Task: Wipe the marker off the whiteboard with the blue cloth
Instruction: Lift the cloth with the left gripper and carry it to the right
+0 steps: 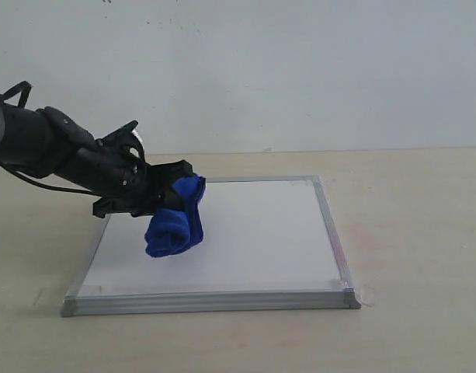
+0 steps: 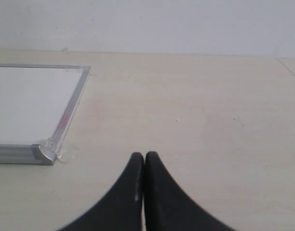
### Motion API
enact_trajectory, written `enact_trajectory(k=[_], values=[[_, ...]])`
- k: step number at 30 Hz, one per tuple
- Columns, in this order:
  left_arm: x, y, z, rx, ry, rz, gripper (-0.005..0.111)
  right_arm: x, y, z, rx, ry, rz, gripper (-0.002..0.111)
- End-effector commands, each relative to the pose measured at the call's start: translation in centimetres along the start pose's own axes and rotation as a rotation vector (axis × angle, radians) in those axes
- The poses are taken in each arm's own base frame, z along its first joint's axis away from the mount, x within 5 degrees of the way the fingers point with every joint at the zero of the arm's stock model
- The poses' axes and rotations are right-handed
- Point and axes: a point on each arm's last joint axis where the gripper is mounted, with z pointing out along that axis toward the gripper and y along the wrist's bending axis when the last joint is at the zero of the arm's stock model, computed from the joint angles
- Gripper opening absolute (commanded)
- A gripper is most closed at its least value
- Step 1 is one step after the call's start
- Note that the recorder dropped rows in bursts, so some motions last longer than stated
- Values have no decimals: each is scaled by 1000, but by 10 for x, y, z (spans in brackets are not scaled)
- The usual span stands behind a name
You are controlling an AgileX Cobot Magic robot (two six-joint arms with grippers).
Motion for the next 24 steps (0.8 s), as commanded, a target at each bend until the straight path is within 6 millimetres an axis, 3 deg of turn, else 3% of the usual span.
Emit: enact_trajectory(k=[1,10,24], values=[[-4,-7,-7,43,-26,12,4,-1,0,0,5,-8,1,0],[-7,2,-10,15,-30,39,4,-1,0,0,5,-8,1,0],[-23,43,-25,-49,-65,-2,4,-1,0,0,5,-8,1,0]])
